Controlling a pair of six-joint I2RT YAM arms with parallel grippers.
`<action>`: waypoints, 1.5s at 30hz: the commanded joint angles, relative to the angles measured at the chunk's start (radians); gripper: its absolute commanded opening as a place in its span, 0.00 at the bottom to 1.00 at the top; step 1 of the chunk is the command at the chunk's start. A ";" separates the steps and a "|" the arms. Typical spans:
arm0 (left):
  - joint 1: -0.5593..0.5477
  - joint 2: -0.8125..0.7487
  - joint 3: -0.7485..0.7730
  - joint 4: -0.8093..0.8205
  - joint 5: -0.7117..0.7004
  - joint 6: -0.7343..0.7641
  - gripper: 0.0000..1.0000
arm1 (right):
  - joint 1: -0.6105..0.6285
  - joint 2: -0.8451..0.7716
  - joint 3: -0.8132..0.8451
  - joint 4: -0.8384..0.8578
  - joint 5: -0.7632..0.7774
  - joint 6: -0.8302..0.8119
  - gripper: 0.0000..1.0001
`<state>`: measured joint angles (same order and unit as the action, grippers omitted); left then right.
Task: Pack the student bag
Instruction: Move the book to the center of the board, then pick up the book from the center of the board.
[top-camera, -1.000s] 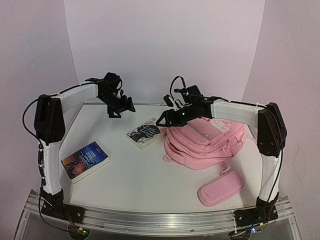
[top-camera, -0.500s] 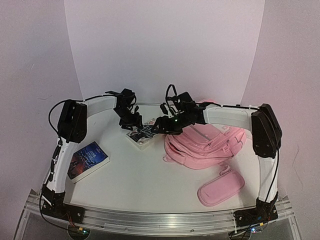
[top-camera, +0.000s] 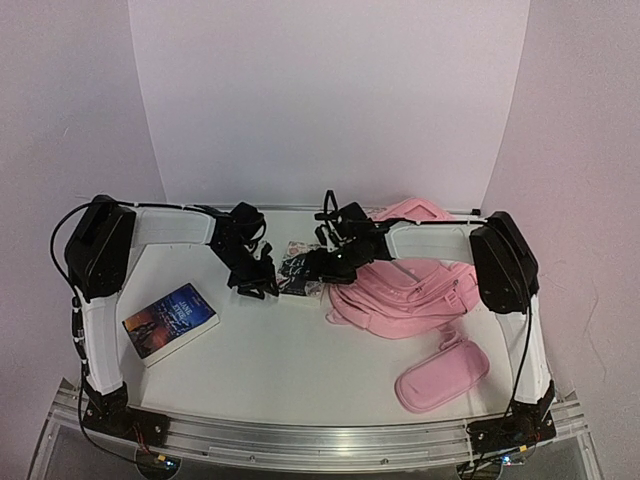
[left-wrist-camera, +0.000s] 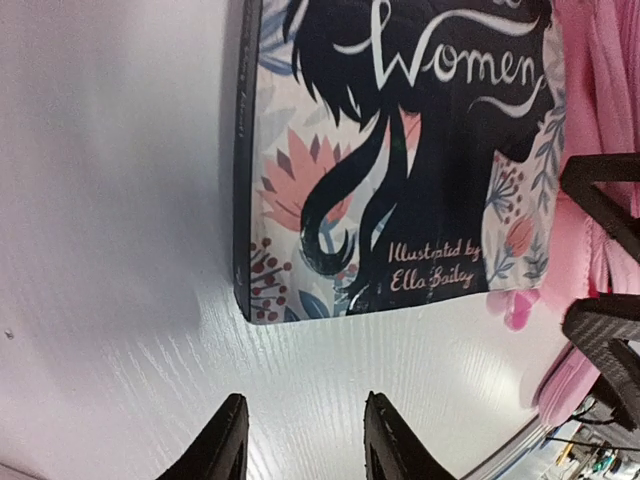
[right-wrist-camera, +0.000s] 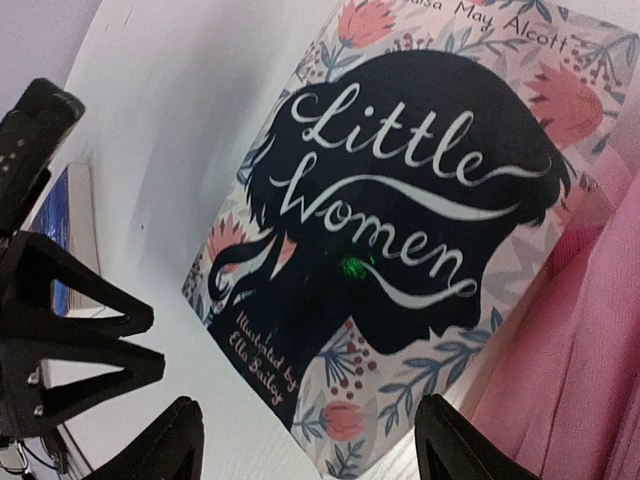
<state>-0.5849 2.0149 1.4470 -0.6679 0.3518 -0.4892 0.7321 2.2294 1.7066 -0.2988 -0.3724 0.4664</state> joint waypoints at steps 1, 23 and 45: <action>0.019 -0.068 0.013 0.069 -0.062 -0.086 0.44 | -0.001 0.080 0.086 0.003 0.119 0.004 0.72; 0.112 -0.073 0.089 0.064 -0.178 -0.215 0.58 | 0.056 0.176 0.184 -0.108 0.450 0.011 0.80; 0.174 -0.102 -0.204 0.378 0.100 -0.394 0.59 | 0.073 0.222 0.051 -0.017 0.042 -0.219 0.35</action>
<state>-0.4099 1.9400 1.2991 -0.4205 0.3541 -0.8194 0.7662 2.4272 1.8424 -0.1600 -0.1979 0.2888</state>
